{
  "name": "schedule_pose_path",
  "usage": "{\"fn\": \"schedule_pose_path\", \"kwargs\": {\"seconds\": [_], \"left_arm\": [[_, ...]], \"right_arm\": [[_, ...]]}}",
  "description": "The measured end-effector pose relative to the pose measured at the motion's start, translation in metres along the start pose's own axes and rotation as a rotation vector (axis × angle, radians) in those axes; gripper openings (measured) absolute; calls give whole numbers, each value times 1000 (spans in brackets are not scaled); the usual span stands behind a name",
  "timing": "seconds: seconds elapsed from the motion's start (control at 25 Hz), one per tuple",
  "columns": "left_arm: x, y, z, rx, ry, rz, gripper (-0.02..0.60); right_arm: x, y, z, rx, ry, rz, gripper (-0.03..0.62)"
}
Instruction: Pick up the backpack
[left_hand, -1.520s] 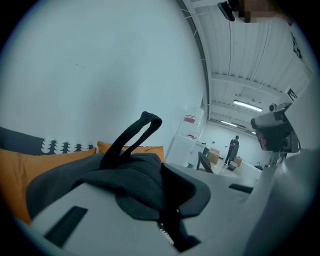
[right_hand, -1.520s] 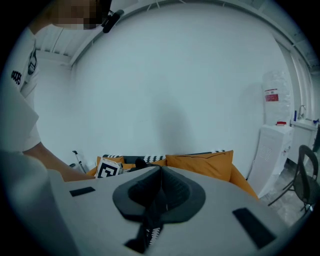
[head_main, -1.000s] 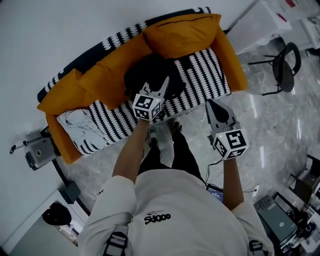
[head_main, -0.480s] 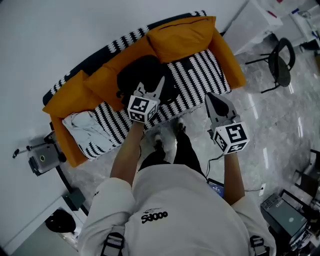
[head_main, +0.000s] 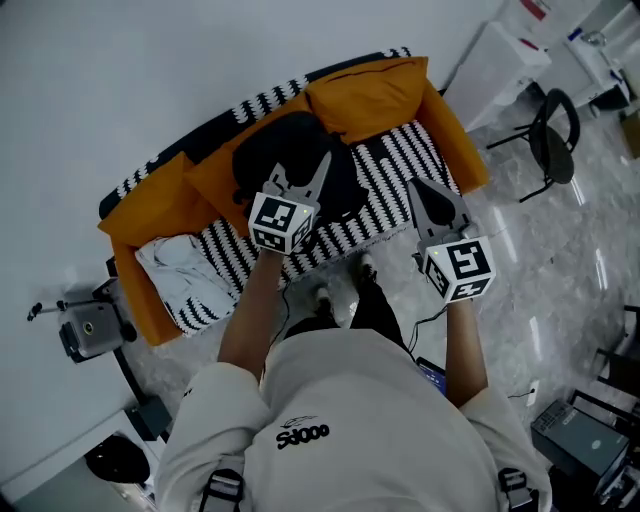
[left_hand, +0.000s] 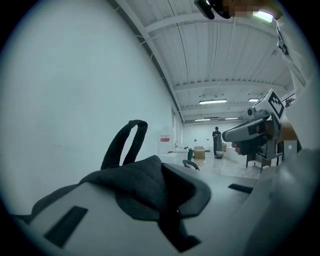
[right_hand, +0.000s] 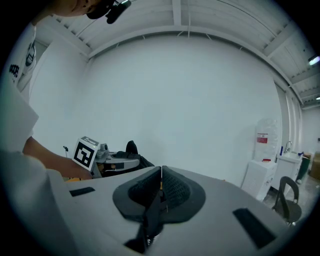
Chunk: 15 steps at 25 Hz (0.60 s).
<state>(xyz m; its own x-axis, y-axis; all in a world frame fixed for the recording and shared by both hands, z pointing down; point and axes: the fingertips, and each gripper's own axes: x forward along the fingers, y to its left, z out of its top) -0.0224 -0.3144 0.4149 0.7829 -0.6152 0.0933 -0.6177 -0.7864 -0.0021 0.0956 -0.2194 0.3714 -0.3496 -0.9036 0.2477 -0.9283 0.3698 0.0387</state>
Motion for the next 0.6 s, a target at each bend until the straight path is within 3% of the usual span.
{"fn": "schedule_pose_path", "kwargs": {"seconds": [0.6], "left_arm": [[-90, -40, 105, 137, -88, -35, 35]], "right_arm": [[-54, 30, 69, -89, -113, -47, 35]]}}
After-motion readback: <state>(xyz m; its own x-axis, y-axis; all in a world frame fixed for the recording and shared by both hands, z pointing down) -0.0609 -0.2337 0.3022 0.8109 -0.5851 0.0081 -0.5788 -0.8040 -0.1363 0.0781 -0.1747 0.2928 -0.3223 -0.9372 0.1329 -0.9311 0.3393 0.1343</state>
